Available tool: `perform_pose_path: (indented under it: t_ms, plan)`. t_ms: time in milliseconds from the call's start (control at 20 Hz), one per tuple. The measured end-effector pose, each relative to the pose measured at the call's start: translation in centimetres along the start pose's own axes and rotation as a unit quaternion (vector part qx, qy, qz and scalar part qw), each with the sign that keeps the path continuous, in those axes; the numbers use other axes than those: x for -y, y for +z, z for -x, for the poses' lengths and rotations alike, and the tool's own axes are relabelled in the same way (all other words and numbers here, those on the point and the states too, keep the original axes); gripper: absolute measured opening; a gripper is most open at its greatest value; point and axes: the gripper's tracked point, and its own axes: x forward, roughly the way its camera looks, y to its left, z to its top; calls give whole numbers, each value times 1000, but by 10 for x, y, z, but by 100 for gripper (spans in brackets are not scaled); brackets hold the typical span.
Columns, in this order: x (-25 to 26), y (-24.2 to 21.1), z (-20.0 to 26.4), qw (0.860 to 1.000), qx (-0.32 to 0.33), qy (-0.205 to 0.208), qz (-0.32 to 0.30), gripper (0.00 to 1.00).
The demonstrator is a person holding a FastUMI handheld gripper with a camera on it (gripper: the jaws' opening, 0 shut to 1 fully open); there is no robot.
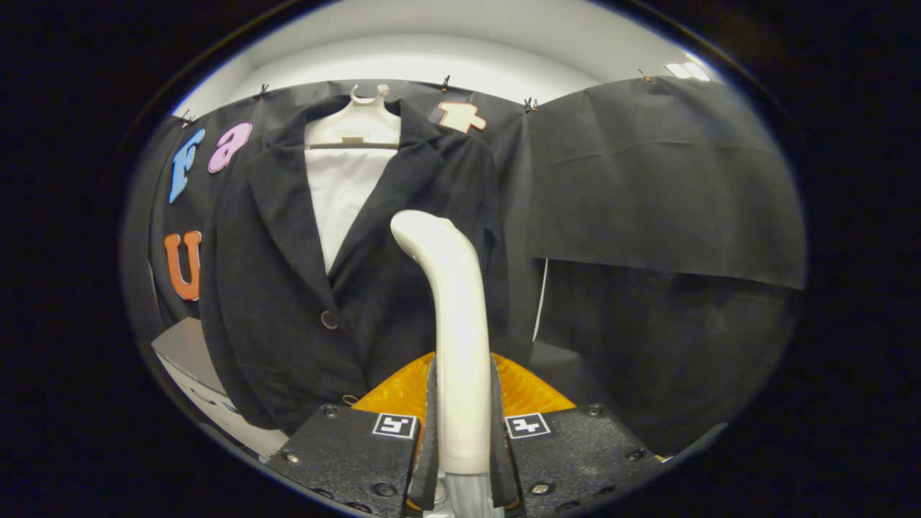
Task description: Iron the clothes twice with a garment steamer, once on the left side and once on the right side.
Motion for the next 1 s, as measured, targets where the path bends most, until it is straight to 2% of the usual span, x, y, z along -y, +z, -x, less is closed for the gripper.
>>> perform_pose_path:
  t_ms: [500,1000]
  plan:
    - [6,-77,3,997,-58,-38,30,32]
    - [0,-135,6,992,-101,-63,27,31]
